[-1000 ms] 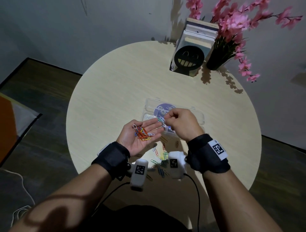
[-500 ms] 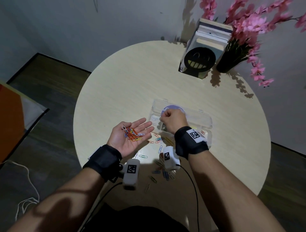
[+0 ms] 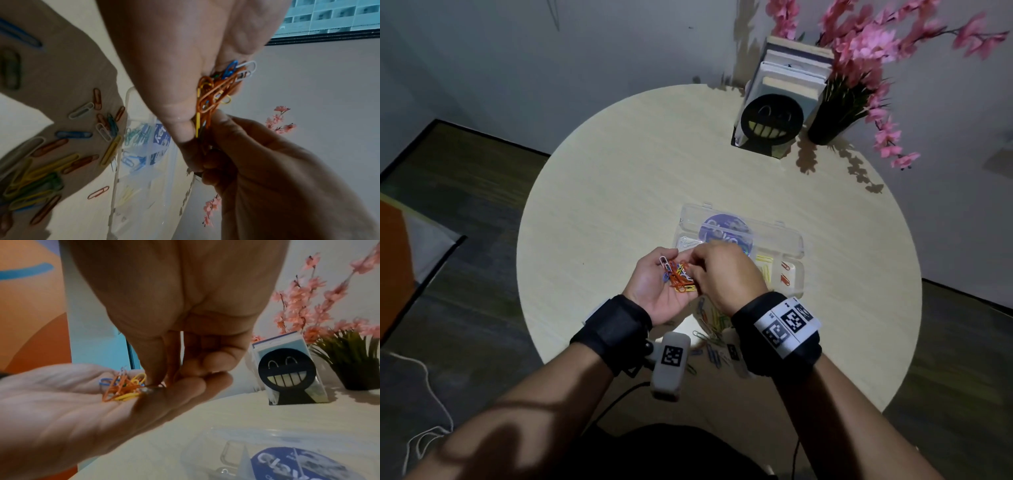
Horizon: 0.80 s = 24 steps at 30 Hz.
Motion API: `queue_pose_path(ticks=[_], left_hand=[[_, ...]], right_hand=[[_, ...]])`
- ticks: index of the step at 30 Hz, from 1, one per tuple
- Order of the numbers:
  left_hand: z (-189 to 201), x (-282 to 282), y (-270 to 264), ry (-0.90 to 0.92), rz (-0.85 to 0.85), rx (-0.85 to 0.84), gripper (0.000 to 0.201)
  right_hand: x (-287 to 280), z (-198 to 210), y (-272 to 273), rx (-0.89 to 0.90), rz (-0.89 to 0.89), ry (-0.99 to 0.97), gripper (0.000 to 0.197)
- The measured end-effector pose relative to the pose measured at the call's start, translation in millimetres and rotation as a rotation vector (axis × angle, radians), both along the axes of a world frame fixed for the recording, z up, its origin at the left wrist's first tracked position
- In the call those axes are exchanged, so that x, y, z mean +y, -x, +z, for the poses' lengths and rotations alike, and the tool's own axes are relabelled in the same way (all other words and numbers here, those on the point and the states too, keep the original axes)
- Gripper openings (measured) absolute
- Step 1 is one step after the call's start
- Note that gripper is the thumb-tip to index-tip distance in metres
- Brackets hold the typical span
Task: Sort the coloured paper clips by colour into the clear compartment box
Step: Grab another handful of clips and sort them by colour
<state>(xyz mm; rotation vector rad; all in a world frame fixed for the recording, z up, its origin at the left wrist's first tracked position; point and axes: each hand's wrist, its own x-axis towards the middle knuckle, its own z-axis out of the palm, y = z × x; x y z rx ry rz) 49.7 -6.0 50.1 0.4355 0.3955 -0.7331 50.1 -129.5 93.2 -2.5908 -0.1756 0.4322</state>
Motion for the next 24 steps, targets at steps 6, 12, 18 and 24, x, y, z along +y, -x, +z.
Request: queue_pose_path(ticks=[6,12,18,24], left_hand=[[-1,-11,7,-0.106,-0.039,0.028,0.052],[1,-17,13,-0.103,-0.026,0.076,0.042],[2,-20,11,-0.019,-0.056,0.065,0.054],[5,-20,10,-0.105,-0.047,0.097,0.05]], right_hand=[[-6,6,7,0.026,0.043,0.097,0.012],[-11,4,13,0.033,0.054,0.119,0.01],[-30,13,11,-0.048,0.018,0.037,0.015],[-37,26,16,-0.043,-0.209,-0.265,0.012]])
